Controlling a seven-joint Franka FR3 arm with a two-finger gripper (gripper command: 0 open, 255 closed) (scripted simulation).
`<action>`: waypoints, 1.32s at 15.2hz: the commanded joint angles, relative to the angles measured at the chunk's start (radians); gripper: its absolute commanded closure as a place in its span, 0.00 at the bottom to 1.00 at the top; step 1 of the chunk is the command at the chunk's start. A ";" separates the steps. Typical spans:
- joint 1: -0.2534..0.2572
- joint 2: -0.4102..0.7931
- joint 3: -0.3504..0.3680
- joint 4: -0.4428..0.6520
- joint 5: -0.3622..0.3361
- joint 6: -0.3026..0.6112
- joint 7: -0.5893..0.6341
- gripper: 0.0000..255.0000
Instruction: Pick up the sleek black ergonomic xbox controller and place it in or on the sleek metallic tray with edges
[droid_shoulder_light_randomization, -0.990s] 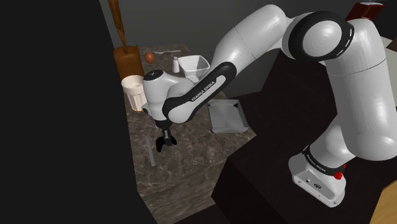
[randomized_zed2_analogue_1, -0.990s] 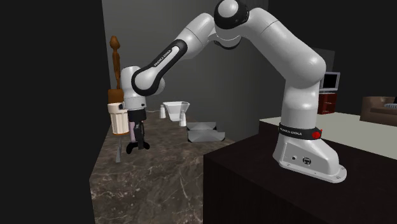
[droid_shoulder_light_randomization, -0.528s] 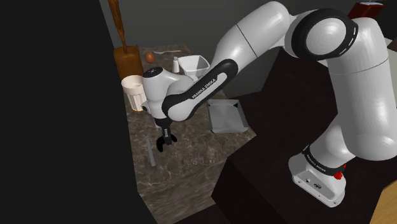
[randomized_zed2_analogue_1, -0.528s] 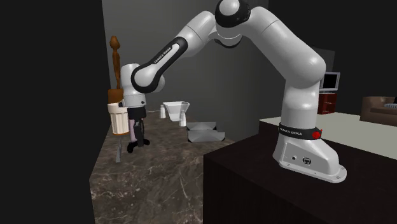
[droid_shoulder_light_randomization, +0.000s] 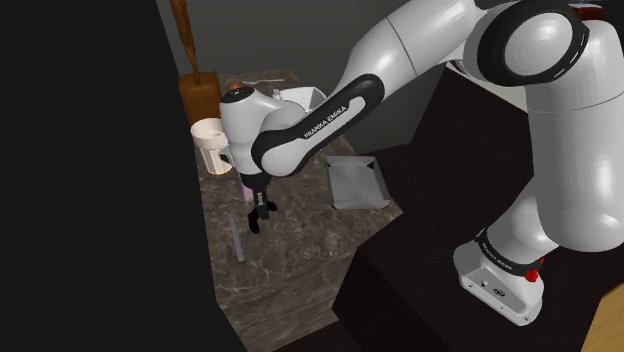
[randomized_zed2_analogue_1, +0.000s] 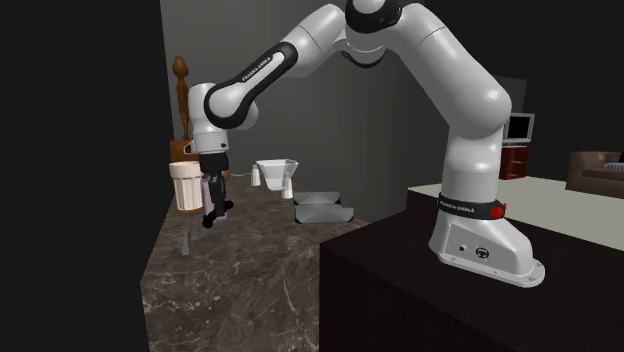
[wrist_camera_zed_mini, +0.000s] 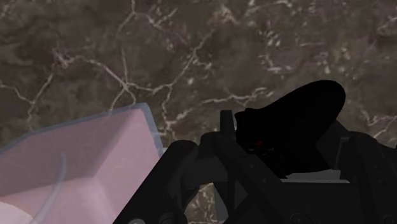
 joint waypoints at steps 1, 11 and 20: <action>-0.004 -0.017 0.006 0.002 0.008 -0.018 -0.004 1.00; -0.024 -0.097 0.035 0.021 0.048 -0.112 -0.023 1.00; -0.207 -0.329 0.051 -0.295 0.136 -0.008 -0.187 1.00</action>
